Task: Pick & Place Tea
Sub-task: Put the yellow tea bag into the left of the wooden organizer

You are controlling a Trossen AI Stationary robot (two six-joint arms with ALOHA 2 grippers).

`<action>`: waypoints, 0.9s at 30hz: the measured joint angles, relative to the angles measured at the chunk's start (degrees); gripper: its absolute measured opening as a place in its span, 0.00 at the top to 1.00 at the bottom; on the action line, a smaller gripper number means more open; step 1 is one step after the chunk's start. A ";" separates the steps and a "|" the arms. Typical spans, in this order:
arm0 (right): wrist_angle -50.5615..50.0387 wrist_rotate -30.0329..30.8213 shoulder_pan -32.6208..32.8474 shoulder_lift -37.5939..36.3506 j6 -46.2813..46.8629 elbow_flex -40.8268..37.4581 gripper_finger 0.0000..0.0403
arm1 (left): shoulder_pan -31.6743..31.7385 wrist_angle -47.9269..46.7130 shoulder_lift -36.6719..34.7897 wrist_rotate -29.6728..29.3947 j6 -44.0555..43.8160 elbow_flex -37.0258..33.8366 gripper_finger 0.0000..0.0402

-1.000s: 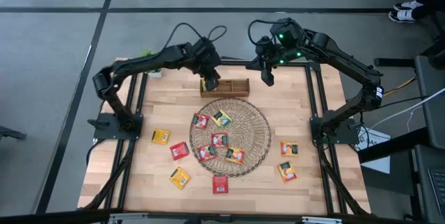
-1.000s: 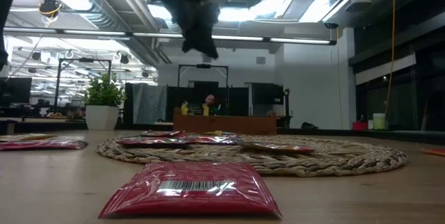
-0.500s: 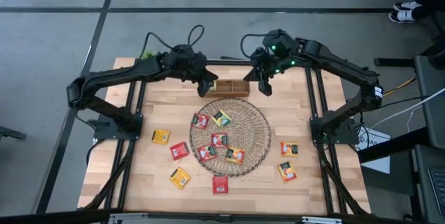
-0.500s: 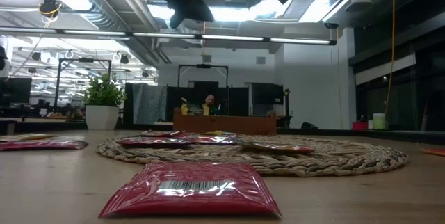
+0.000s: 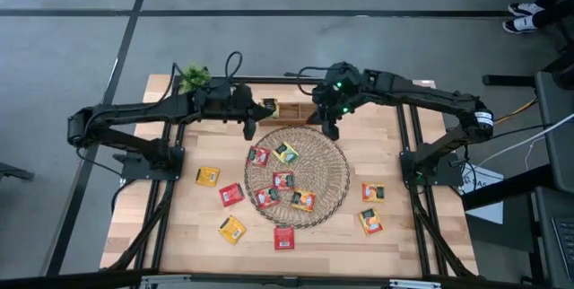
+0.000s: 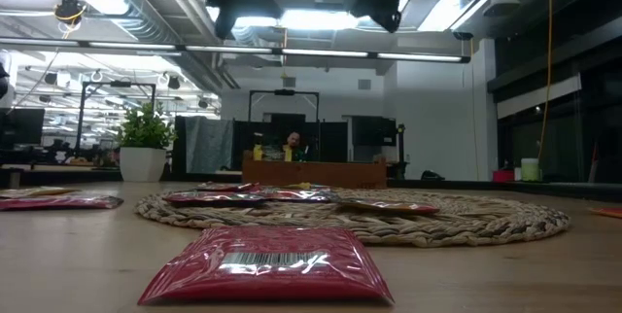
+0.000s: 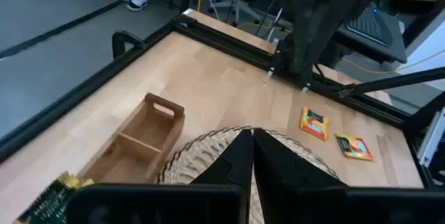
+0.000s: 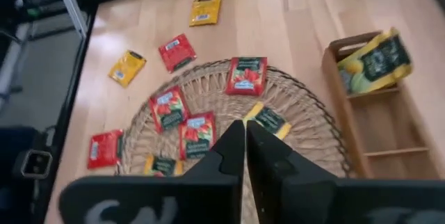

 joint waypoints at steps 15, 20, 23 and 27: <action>5.48 -0.07 4.60 5.82 4.55 -5.11 0.63 | -1.03 0.03 -1.47 -2.29 0.26 -1.24 0.97; 6.90 -0.07 4.61 10.31 7.56 -5.09 0.54 | -1.07 0.03 -1.47 -2.48 1.68 -1.24 0.97; 7.22 0.09 4.43 12.35 11.62 -5.09 0.53 | -1.07 0.03 -1.47 -2.91 1.97 -1.24 0.97; 9.20 0.03 4.93 13.53 11.60 -5.07 0.53 | -1.07 0.03 -1.47 -2.96 1.99 -1.24 0.97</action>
